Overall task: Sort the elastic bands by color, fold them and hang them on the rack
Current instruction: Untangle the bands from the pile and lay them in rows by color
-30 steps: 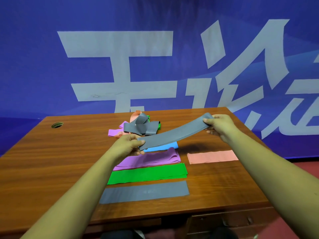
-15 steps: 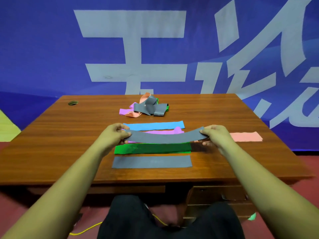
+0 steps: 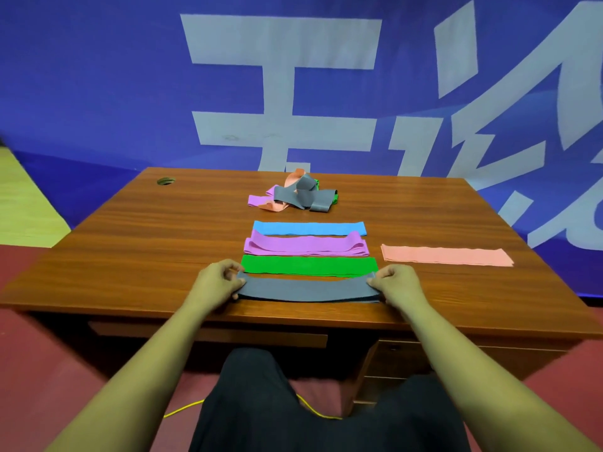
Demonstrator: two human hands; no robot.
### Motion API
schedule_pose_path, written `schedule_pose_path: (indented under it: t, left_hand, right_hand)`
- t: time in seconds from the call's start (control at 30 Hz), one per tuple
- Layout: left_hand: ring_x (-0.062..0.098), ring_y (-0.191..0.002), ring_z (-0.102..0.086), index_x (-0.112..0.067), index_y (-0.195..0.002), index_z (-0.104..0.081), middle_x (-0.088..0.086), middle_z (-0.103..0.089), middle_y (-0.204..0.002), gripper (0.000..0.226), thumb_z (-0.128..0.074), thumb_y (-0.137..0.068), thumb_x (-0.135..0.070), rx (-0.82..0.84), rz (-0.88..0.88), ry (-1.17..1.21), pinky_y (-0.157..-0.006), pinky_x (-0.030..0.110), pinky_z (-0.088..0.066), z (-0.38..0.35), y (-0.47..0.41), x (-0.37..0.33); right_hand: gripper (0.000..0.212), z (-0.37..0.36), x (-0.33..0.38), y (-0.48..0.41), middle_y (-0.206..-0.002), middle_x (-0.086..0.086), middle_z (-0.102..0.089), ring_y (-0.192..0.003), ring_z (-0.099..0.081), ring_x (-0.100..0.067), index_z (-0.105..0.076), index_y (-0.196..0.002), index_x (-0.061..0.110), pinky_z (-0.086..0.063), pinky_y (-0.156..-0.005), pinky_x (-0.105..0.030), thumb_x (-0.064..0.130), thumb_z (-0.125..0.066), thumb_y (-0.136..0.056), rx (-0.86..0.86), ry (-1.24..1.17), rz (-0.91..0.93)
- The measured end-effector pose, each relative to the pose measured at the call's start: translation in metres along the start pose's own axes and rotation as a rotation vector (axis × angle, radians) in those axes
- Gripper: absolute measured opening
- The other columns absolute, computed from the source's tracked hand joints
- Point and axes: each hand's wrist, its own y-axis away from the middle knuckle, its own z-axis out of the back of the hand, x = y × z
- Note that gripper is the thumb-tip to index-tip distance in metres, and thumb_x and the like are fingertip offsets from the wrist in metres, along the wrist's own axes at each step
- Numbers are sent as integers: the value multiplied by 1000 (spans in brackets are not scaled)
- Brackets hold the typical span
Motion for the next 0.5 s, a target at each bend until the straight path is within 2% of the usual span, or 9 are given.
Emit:
schedule_pose_path:
  t: [0.07, 0.17, 0.23, 0.27, 0.37, 0.43, 0.5]
  left_hand:
    - [-3, -45, -58, -21, -99, -65, 0, -63, -64, 14, -68, -88, -13, -55, -9, 4, -46, 9, -37, -4, 0, 2]
    - [-3, -51, -60, -21, -99, -65, 1, -64, -63, 13, -66, -89, -13, -113, -29, 14, -50, 6, -38, -8, 0, 4]
    - [2, -51, -62, -19, -101, -66, 0, -64, -66, 14, -67, -88, -13, -108, -32, -36, -52, 7, -38, -11, -3, 6]
    - [5, -56, -63, -18, -103, -66, 0, -65, -70, 16, -68, -88, -14, -108, -40, -82, -56, 11, -38, -13, -4, 7]
    - [26, -87, -63, -15, -107, -69, 5, -63, -87, 22, -69, -85, -16, -132, -99, -230, -76, 27, -42, -20, -10, 14]
    - [29, -91, -59, -16, -111, -68, 4, -53, -89, 26, -67, -85, -22, -132, -95, -280, -82, 33, -46, -22, -9, 17]
    - [30, -91, -60, -21, -116, -64, 2, -47, -94, 32, -66, -85, -29, -139, -71, -310, -82, 37, -50, -22, -6, 17]
  right_hand:
    - [18, -3, -2, 0, -73, 2, -66, -69, -58, -16, -67, -68, 10, -40, -61, -28, 18, -79, -77, -22, 27, 27]
    - [17, -8, -3, 0, -75, 1, -67, -75, -61, -20, -67, -71, 8, -39, -61, -28, 19, -79, -78, -73, 19, 50]
    - [17, -11, -3, 1, -76, 0, -67, -76, -61, -21, -66, -72, 8, -38, -61, -28, 19, -78, -79, -85, 48, 56]
    - [18, -14, -4, 1, -76, -1, -67, -77, -61, -23, -66, -72, 9, -38, -63, -28, 19, -77, -79, -92, 83, 66]
    - [15, -20, -10, 3, -79, -2, -67, -82, -63, -28, -64, -74, 13, -41, -66, -30, 21, -74, -80, -115, 181, 101]
    - [10, -24, -12, 5, -86, -4, -68, -88, -63, -29, -64, -82, 14, -44, -68, -31, 21, -71, -81, -126, 225, 119]
    - [15, -25, -12, 8, -97, -6, -66, -92, -62, -28, -62, -95, 14, -45, -72, -32, 20, -69, -84, -126, 270, 153]
